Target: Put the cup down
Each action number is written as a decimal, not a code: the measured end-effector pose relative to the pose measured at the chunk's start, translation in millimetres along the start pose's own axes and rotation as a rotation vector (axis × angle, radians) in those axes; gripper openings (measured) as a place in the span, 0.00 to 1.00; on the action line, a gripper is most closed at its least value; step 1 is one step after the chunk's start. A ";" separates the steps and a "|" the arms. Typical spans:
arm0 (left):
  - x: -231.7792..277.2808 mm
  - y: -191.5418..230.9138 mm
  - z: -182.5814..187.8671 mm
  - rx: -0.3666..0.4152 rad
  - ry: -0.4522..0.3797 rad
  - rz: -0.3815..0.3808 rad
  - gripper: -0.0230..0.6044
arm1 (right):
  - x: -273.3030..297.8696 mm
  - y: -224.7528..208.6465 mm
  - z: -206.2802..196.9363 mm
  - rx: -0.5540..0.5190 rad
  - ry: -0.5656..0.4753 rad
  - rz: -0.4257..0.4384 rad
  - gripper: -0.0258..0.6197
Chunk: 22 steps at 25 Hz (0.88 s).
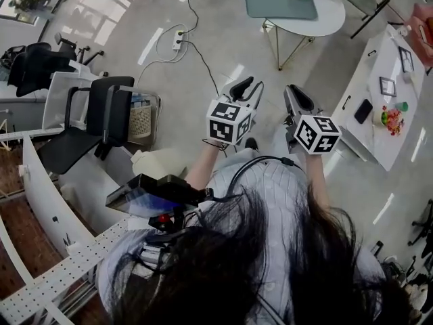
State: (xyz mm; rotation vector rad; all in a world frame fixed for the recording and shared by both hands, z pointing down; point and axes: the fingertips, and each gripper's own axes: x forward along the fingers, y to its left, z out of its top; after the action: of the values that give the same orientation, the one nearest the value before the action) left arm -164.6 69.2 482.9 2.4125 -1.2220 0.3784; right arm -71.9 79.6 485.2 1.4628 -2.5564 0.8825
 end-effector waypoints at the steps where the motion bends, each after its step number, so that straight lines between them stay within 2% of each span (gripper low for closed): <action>1: -4.6 -2.4 -1.7 -0.003 -0.007 -0.003 0.22 | -4.8 4.7 -4.5 -0.003 0.001 -0.002 0.14; 15: -54.7 -24.8 -31.5 -0.004 -0.018 -0.041 0.12 | -41.0 49.4 -42.8 -0.036 0.005 -0.007 0.14; 22: -61.6 -37.2 -36.7 -0.001 -0.021 -0.066 0.08 | -50.6 57.2 -48.5 -0.060 0.011 -0.009 0.14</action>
State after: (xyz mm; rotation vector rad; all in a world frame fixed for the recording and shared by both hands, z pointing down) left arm -172.1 149.6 481.0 2.4550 -1.1478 0.3329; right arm -101.1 165.3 483.6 1.4472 -2.5434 0.8035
